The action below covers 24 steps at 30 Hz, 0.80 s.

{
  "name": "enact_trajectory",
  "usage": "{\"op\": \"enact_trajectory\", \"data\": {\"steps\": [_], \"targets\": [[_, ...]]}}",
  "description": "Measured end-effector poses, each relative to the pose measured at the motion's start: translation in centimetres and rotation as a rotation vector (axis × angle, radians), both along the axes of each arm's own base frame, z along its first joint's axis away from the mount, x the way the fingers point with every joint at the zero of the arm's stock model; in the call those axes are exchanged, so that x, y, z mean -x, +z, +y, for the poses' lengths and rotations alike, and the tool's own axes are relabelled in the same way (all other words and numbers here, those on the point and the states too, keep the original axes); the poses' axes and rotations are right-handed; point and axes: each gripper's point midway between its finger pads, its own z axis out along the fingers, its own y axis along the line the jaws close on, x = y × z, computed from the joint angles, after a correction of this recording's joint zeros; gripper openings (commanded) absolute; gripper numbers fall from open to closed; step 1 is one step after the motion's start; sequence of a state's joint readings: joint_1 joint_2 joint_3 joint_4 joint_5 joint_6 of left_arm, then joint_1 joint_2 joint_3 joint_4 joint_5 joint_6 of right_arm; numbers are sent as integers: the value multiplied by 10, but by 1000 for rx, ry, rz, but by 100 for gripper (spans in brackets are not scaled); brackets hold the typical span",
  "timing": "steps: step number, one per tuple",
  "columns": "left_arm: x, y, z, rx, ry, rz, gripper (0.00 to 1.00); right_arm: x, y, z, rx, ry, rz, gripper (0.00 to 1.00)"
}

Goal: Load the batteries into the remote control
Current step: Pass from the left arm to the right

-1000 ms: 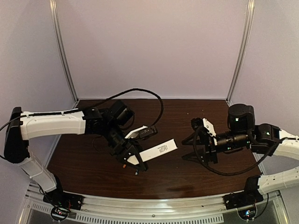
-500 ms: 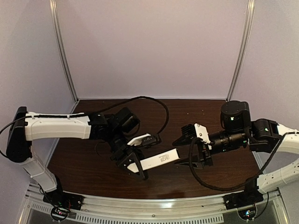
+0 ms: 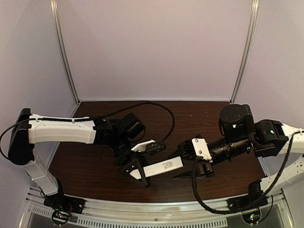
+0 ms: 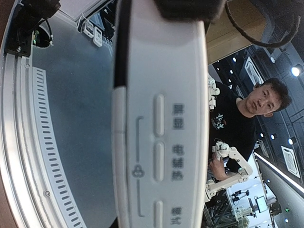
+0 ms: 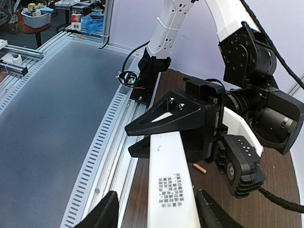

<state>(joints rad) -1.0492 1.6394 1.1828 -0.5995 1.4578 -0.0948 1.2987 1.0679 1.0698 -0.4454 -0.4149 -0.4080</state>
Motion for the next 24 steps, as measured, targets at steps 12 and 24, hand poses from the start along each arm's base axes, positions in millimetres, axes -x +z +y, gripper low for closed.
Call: {"op": "enact_trajectory", "data": {"steps": [12,24], "targets": [[11,2,0,14,-34,5,14,3,-8,3,36,3,-63,50],[15,5,0,43,-50,-8,21,3,-9,3,38,5,-81,22]]}}
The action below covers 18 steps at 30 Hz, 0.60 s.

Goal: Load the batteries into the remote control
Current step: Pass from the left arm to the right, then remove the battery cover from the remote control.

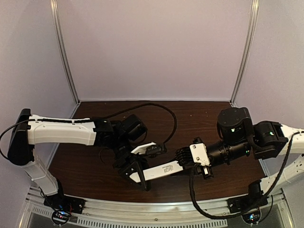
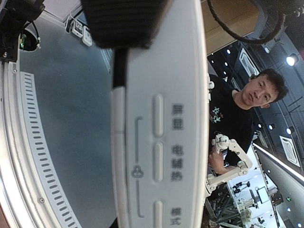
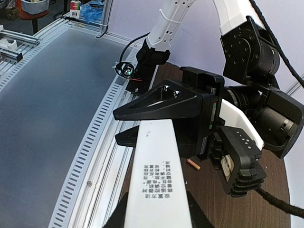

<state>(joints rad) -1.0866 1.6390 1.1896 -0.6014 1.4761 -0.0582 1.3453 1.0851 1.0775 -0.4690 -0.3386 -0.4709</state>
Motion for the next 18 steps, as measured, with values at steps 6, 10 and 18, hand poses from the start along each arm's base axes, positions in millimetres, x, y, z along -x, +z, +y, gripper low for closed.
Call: {"op": "enact_trajectory", "data": {"steps": [6,10,18], "targets": [[-1,2,1,11,-1,1,52,0,-2,-1,7,1,-4,8],[-14,5,2,27,34,-7,60,0,-2,-1,10,-6,5,2],[-82,28,12,80,310,-142,70,-22,-4,-11,-4,-177,24,0]]}}
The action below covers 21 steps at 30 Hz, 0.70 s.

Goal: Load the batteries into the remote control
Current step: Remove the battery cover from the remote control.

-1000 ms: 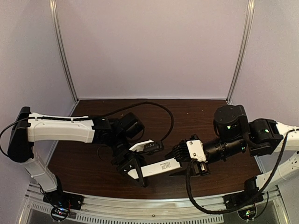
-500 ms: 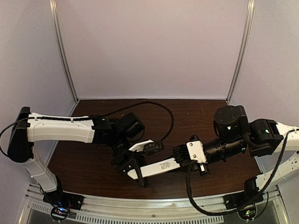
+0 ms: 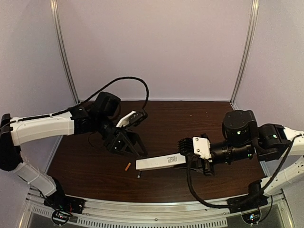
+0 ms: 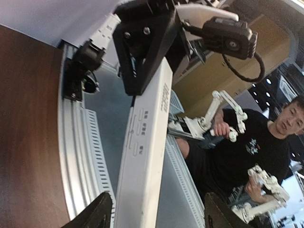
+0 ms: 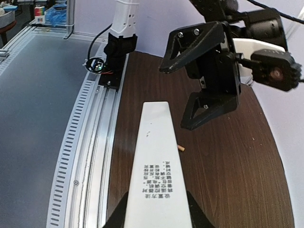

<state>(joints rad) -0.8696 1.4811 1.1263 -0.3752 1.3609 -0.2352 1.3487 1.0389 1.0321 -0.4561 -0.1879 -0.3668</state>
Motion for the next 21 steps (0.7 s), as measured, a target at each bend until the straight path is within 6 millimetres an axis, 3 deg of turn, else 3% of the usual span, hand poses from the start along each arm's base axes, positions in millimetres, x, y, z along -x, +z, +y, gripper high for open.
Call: {"op": "enact_trajectory", "data": {"steps": [6,8,13,21], "targets": [[-88,-2,23,-35,422,-40,71,-40,3,-18,-65,-247,-18,0],[-108,-7,24,-60,517,-29,74,-57,1,-27,-89,-340,-25,0],[-125,-6,13,-70,605,16,76,-82,3,-47,-151,-496,-38,0],[-130,-10,-17,-93,594,102,73,-86,23,-59,-269,-537,-48,0]]}}
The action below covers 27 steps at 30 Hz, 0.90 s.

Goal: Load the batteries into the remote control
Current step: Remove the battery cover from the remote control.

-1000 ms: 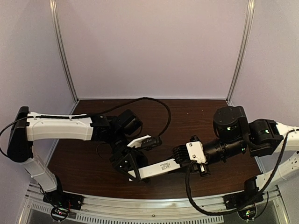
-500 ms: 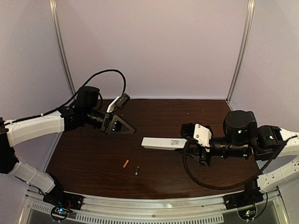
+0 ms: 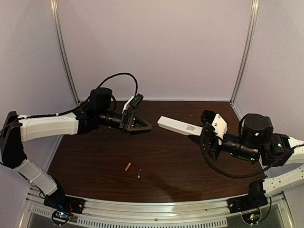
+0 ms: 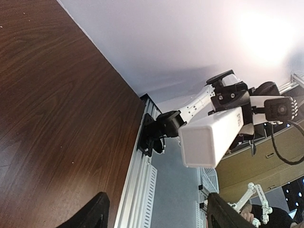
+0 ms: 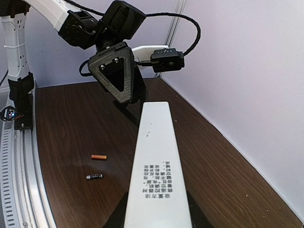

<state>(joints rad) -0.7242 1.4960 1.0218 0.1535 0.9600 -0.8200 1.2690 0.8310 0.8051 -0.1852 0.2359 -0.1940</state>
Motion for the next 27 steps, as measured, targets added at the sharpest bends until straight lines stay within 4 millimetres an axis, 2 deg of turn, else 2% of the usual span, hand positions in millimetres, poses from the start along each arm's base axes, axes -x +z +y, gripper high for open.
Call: {"op": "enact_trajectory", "data": {"steps": [5,16,19,24,27], "targets": [[2,6,-10,21,-13,21,70,3,-4,6,12,27,5,0],[20,23,-37,72,-123,31,47,7,-5,14,22,71,-13,0],[22,27,-39,81,-138,30,39,8,-5,15,23,78,-15,0],[23,32,-37,93,-157,47,34,8,-5,14,37,85,-32,0],[25,34,-37,98,-164,53,27,9,-5,12,34,87,-36,0]]}}
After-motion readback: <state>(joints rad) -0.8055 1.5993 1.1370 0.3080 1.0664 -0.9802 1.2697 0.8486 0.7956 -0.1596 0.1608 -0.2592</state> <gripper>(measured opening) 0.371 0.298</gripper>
